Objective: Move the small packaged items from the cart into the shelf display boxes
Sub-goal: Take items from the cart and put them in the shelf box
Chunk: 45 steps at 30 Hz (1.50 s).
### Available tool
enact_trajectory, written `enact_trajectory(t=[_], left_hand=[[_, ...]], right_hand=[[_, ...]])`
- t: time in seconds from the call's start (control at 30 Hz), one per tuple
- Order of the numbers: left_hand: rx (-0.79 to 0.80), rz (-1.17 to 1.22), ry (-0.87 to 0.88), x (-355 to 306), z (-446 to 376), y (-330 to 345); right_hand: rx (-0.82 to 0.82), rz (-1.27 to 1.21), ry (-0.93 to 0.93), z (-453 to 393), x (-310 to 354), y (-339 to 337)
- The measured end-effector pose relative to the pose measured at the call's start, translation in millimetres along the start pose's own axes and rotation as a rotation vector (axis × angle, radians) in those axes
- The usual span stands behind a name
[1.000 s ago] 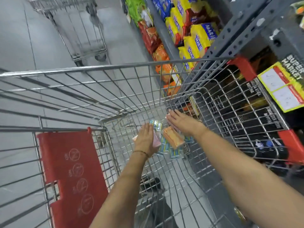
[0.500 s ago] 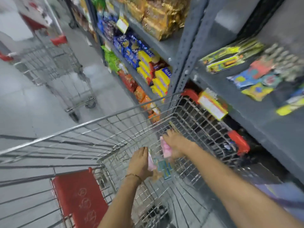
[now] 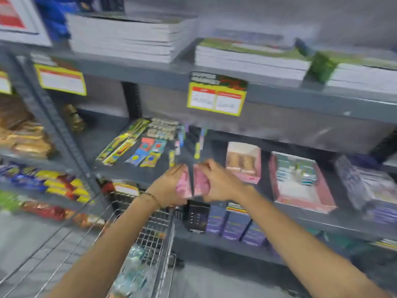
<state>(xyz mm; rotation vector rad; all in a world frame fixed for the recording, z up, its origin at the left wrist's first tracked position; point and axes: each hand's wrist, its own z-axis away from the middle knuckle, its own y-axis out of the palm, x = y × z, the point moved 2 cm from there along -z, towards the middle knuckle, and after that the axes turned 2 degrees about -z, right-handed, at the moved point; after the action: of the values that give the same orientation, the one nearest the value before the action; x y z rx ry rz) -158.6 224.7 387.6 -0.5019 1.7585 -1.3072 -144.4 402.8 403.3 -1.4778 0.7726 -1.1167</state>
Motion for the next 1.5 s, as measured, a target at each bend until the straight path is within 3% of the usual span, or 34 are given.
enact_trajectory(t=[0.2, 0.4, 0.57, 0.73, 0.87, 1.0, 1.13, 1.3, 1.5], left_hand=[[0.231, -0.002, 0.070, -76, -126, 33], [0.340, -0.096, 0.087, -101, -199, 64], [0.366, -0.106, 0.050, -94, -229, 68], [0.364, -0.230, 0.104, -82, -227, 80], [0.184, -0.144, 0.067, -78, -214, 78], [0.052, -0.028, -0.035, -55, -174, 60], [-0.112, 0.049, -0.240, 1, -91, 41], [-0.114, 0.066, -0.562, 82, 59, 41], [0.017, 0.124, -0.938, 157, 233, 103]], right_hand=[[-0.029, -0.064, 0.334, 28, -110, -34], [0.002, -0.066, 0.428, 25, -168, -29], [-0.028, -0.072, 0.364, 2, -191, -33], [0.115, 0.106, 0.365, -13, -197, -18], [0.136, 0.077, 0.397, -10, -192, -18], [-0.059, -0.067, 0.312, -18, -153, -31], [-0.109, -0.154, 0.112, -35, -65, -8], [0.161, -0.099, -0.237, -57, 66, 68], [0.485, 0.063, -0.552, -74, 184, 198]])
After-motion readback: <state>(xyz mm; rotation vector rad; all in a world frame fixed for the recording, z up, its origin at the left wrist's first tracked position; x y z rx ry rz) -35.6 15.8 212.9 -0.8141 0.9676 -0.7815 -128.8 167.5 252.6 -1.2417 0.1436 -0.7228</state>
